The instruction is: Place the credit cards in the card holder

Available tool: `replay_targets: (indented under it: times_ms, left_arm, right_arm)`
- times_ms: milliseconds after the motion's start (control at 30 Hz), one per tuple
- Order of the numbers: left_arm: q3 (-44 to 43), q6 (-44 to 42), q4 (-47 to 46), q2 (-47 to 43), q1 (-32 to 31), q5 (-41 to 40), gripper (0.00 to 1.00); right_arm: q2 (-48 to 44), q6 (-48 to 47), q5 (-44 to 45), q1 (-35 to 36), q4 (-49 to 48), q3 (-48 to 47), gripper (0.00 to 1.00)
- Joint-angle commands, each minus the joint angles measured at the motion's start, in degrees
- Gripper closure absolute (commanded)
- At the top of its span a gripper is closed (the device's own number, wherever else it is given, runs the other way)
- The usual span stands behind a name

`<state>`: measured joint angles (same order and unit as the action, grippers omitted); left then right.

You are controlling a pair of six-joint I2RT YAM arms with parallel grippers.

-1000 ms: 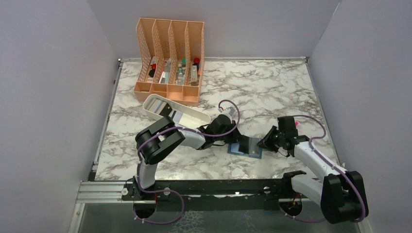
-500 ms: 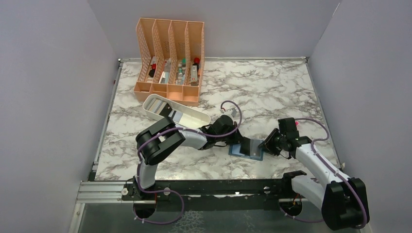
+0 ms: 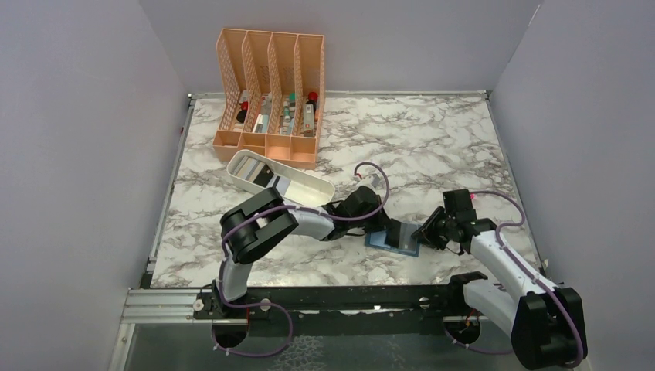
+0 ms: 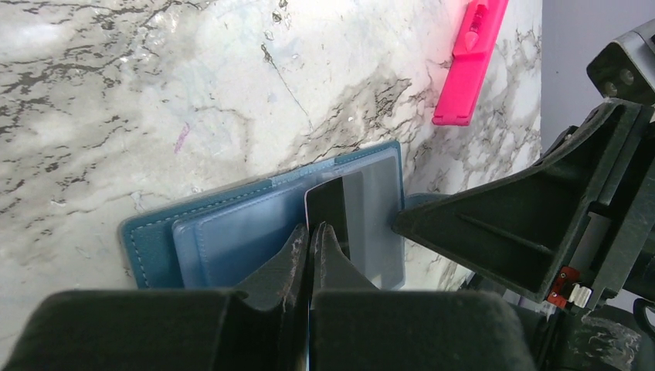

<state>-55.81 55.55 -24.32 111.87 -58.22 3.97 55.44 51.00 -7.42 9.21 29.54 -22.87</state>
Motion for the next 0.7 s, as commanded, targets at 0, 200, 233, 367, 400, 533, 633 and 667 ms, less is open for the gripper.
replay_targets:
  times_ms: [0, 200, 233, 367, 400, 533, 633, 667]
  left_arm:
    - [0.3, 1.0, 1.8, 1.1, -1.8, -6.7, 1.0]
    - [0.0, 2.4, 0.1, 1.7, -3.2, -7.3, 1.0]
    - [-0.2, 2.5, 0.1, 1.9, -3.5, -6.9, 1.0]
    - [0.6, 2.0, 0.1, 0.5, -3.6, -6.2, 0.84]
    - [1.1, 1.7, 0.1, -0.3, -3.6, -6.4, 0.8]
    - [2.4, -0.7, 0.2, -3.1, -3.6, -6.2, 0.73]
    - [3.4, -1.1, 0.1, -4.2, -3.5, -6.1, 0.7]
    - [3.5, -1.1, 0.1, -4.2, -3.6, -5.9, 0.7]
  right_arm:
    - [0.6, 0.8, -2.3, 0.3, 1.3, 3.0, 0.68]
    - [0.2, 0.9, -2.8, 0.3, 0.8, 3.6, 0.69]
    - [0.3, 0.9, -3.2, 0.3, 0.5, 3.8, 0.69]
    - [0.5, 0.3, -3.8, 0.3, 0.6, 3.6, 0.69]
    - [0.3, 0.1, -3.8, 0.3, 0.8, 3.4, 0.68]
    - [-0.8, -0.5, -4.1, 0.3, 0.6, 3.6, 0.67]
    - [-1.6, -0.9, -4.7, 0.3, -1.2, 4.4, 0.67]
    - [-1.7, -1.1, -5.0, 0.3, -1.9, 4.6, 0.67]
